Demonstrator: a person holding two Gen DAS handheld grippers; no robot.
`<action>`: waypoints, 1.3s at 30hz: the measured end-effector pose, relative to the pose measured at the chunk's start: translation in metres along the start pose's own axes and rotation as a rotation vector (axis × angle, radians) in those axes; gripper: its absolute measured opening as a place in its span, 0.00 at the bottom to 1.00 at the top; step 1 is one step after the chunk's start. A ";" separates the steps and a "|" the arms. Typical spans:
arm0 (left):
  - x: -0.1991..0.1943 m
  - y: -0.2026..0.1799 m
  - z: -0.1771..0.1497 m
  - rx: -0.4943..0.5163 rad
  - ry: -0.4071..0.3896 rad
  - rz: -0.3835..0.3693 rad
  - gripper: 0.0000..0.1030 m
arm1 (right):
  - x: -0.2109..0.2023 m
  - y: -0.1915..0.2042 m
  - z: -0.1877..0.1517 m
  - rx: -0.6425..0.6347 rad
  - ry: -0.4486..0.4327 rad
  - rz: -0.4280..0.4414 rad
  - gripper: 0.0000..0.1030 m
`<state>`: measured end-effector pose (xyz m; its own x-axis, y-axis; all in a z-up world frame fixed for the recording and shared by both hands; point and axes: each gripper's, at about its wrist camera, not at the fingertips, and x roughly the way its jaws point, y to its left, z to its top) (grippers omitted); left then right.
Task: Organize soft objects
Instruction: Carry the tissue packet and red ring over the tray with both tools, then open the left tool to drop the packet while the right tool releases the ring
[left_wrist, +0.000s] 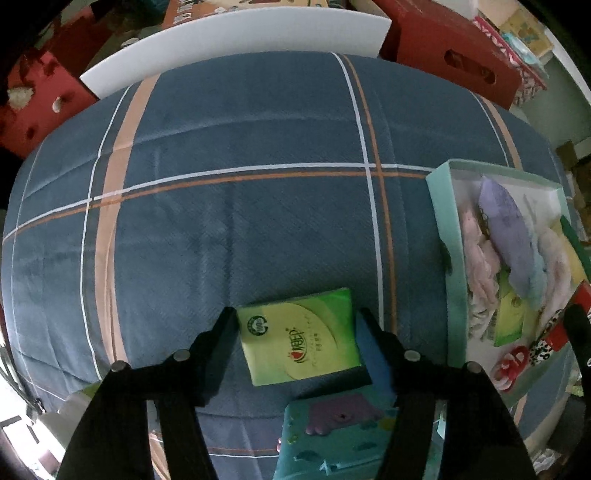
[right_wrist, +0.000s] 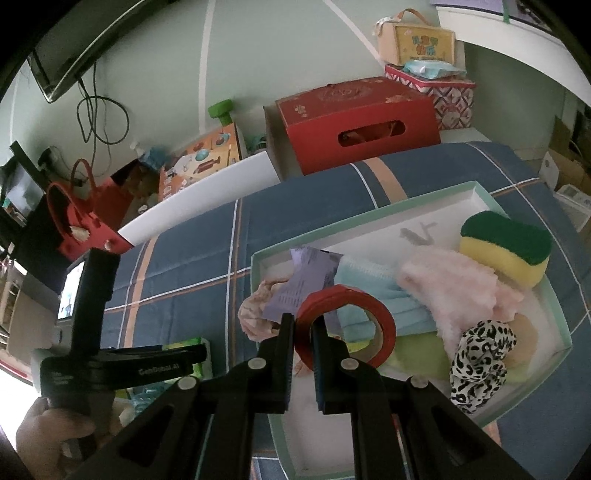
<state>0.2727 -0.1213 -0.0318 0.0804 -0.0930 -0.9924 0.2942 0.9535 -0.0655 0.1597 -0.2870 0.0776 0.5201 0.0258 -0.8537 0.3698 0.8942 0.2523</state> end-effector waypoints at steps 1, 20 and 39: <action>-0.002 0.002 -0.001 -0.007 -0.007 -0.003 0.64 | -0.001 -0.001 0.000 0.001 -0.002 0.002 0.10; -0.115 -0.075 -0.062 0.055 -0.411 -0.286 0.64 | -0.043 -0.048 0.005 0.093 -0.079 -0.031 0.10; -0.041 -0.121 -0.082 0.138 -0.277 -0.289 0.63 | 0.004 -0.073 -0.002 0.151 0.054 -0.034 0.13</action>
<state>0.1559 -0.2094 0.0081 0.2233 -0.4420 -0.8688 0.4650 0.8316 -0.3035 0.1333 -0.3509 0.0546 0.4649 0.0245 -0.8850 0.5001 0.8176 0.2853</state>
